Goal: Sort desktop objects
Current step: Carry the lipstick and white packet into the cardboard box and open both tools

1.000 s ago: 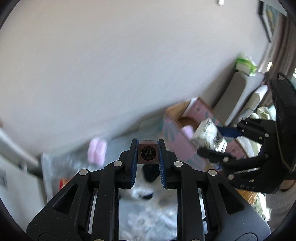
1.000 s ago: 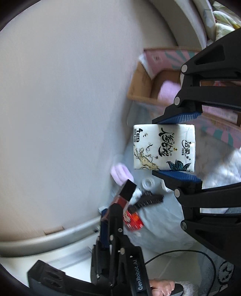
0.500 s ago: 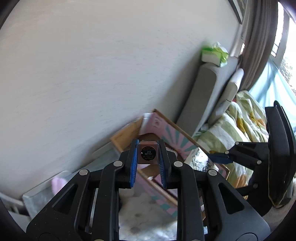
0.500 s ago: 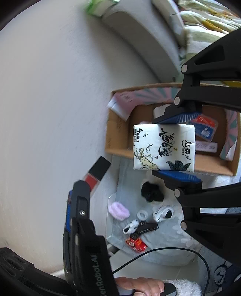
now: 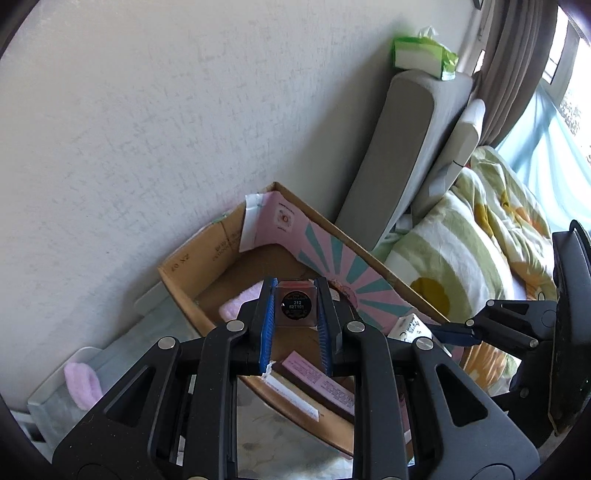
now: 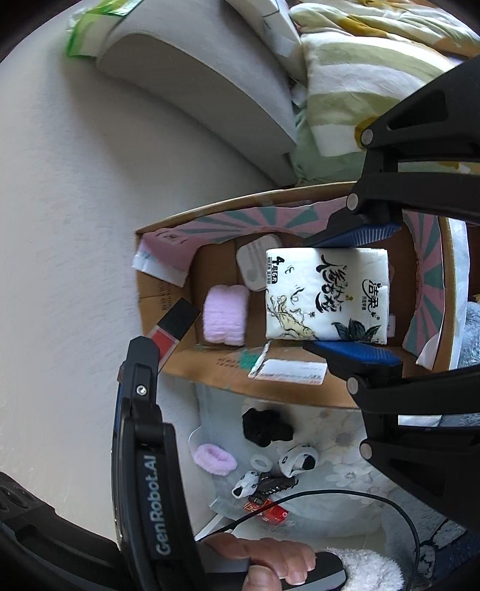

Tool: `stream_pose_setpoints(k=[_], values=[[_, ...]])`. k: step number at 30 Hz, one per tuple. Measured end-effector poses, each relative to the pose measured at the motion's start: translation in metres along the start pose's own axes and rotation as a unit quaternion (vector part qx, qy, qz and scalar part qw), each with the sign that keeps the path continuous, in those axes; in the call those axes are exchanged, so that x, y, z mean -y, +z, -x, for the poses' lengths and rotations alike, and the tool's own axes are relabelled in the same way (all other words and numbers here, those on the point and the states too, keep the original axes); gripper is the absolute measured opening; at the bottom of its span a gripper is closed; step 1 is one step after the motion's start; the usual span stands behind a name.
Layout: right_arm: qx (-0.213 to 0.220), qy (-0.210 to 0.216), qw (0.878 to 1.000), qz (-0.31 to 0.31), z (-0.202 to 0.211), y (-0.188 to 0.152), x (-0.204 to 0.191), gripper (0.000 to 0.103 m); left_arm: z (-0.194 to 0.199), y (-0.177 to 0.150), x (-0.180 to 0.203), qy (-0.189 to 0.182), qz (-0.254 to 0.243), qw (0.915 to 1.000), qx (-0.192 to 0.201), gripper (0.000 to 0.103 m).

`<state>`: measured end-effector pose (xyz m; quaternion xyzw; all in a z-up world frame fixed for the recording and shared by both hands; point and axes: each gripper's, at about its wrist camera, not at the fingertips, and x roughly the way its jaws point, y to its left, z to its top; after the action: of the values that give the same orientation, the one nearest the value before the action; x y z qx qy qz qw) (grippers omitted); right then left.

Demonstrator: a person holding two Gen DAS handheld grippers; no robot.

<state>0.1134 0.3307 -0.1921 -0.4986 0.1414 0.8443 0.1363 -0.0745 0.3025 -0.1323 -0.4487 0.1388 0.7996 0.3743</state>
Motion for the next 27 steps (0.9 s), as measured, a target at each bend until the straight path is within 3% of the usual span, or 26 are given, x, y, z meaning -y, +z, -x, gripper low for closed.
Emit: stream_pose_setpoints(k=[24, 26, 27], values=[[-0.019, 0.015, 1.0, 0.018, -0.017, 0.008, 0.0, 0.043, -0.015, 0.003, 0.002, 0.033, 0.007, 0.9993, -0.018, 0.018], [-0.017, 0.024, 0.999, 0.015, -0.017, 0.008, 0.0, 0.045, -0.016, 0.006, -0.001, 0.027, 0.016, 0.9992, -0.024, 0.021], [-0.018, 0.029, 0.999, 0.013, -0.018, 0.008, 0.0, 0.057, -0.017, 0.007, -0.001, 0.025, 0.021, 0.999, -0.03, 0.024]])
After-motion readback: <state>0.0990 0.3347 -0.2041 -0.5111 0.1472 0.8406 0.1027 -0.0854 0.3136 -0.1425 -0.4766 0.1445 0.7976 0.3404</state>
